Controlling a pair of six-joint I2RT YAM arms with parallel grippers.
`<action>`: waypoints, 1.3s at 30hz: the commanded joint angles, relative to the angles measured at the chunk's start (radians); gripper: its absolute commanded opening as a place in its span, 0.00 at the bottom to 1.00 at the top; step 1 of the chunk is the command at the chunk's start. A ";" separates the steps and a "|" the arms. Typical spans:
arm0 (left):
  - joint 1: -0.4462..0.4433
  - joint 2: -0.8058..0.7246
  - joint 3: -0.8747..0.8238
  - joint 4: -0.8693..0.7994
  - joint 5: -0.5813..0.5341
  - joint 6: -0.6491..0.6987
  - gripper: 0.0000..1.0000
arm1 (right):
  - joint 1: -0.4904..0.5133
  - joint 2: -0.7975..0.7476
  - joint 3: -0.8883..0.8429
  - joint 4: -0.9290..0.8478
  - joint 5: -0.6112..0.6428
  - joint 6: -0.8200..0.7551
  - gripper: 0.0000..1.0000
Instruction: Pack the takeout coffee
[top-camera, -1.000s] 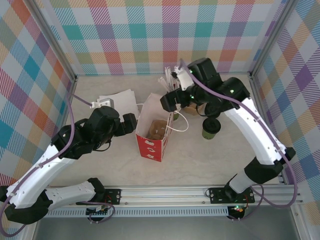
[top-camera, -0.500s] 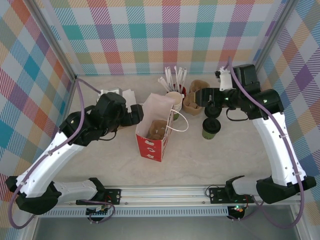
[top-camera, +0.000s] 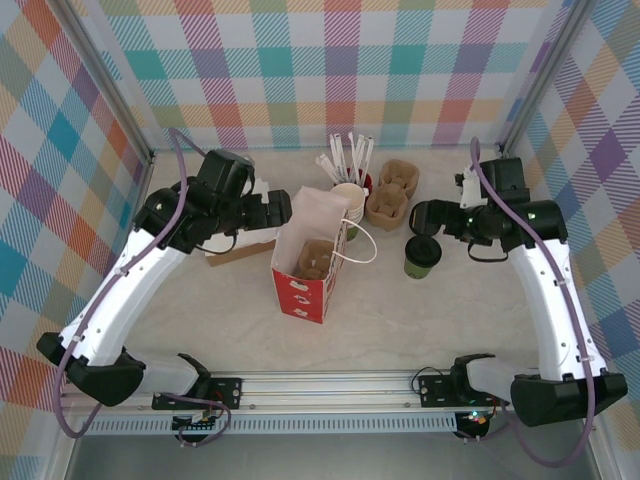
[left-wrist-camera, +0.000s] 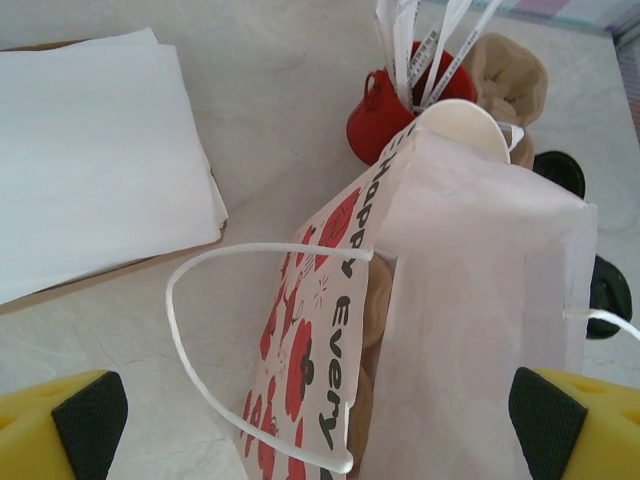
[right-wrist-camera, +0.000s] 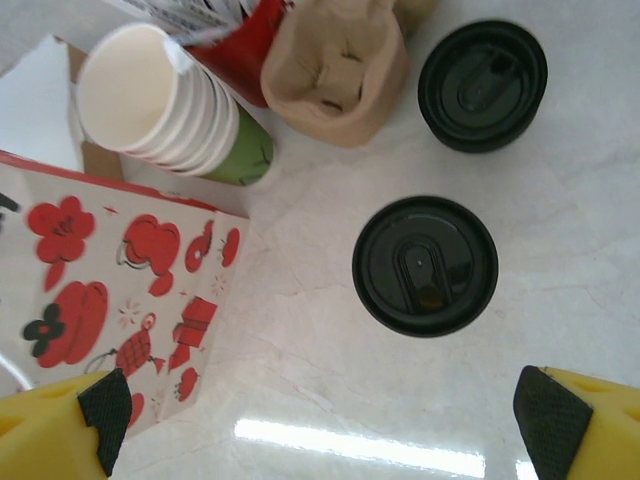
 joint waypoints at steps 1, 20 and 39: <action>0.023 0.047 0.068 -0.035 0.068 0.093 1.00 | -0.004 -0.017 -0.050 0.030 -0.003 0.020 1.00; 0.055 0.464 0.441 -0.183 0.095 0.367 0.95 | -0.004 -0.015 -0.133 0.062 0.005 0.021 1.00; 0.065 0.622 0.543 -0.211 0.167 0.346 0.62 | -0.004 -0.008 -0.171 0.084 0.027 0.015 1.00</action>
